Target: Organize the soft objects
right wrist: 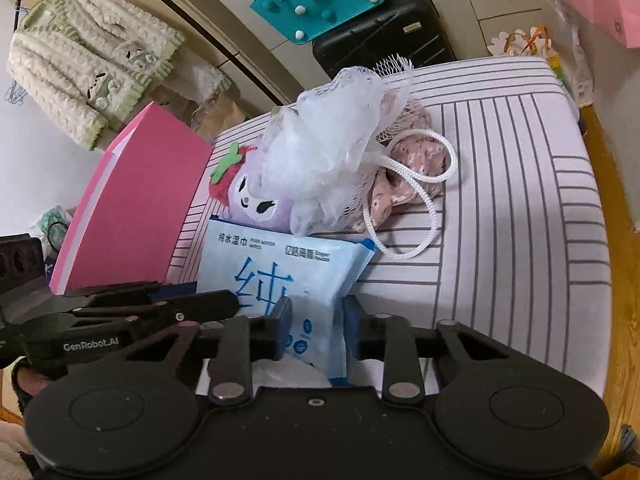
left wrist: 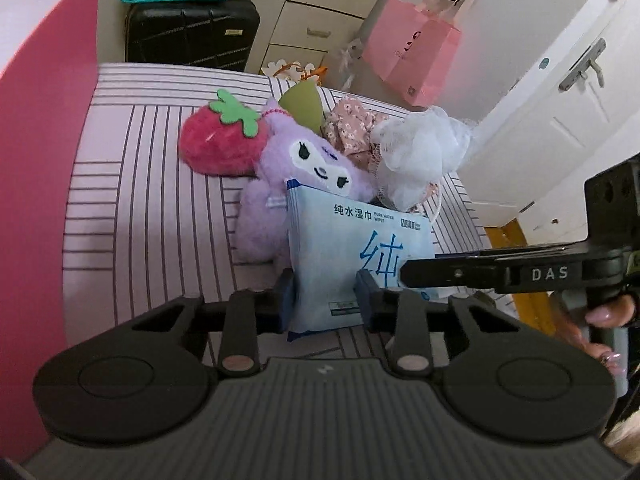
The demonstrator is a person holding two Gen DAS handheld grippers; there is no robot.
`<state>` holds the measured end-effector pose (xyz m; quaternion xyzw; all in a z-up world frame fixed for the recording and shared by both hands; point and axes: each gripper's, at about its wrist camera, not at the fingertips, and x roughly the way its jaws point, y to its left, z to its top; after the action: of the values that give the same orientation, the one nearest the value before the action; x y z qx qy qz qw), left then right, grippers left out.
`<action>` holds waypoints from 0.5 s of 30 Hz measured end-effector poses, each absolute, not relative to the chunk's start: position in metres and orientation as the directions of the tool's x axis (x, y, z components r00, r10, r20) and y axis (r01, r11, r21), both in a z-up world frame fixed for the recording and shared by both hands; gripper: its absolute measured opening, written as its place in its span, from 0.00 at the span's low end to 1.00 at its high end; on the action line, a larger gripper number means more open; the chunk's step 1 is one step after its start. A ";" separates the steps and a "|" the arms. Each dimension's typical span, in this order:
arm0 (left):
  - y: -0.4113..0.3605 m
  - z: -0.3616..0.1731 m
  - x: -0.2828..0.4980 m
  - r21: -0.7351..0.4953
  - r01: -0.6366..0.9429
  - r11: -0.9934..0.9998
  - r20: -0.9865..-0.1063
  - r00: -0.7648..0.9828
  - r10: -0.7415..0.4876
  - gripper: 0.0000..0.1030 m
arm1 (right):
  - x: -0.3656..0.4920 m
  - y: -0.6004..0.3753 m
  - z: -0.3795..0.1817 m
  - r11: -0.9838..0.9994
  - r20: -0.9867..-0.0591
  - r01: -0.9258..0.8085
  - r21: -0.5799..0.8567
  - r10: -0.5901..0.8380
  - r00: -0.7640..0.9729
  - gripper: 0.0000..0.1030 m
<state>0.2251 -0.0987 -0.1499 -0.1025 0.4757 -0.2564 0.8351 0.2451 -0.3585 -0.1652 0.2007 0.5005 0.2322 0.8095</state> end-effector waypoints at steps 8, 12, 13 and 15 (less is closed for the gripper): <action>-0.100 -0.140 0.213 -0.380 0.361 0.852 -0.745 0.427 -0.513 0.28 | 0.238 -0.346 -0.153 0.835 -0.723 -0.203 0.512 0.546 0.422 0.28; -0.095 -0.132 0.209 -0.378 0.368 0.849 -0.725 0.453 -0.519 0.28 | 0.233 -0.340 -0.142 0.838 -0.710 -0.230 0.495 0.542 0.449 0.28; -0.093 -0.129 0.208 -0.377 0.371 0.849 -0.719 0.460 -0.521 0.28 | 0.231 -0.339 -0.138 0.839 -0.707 -0.238 0.490 0.542 0.455 0.29; -0.090 -0.125 0.206 -0.375 0.374 0.848 -0.709 0.473 -0.523 0.28 | 0.229 -0.337 -0.132 0.840 -0.701 -0.250 0.482 0.541 0.464 0.29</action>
<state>0.2056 -0.0902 -0.1248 -0.0840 0.4410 -0.2626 0.8541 0.2294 -0.3370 -0.1320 0.1578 0.4610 0.2352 0.8410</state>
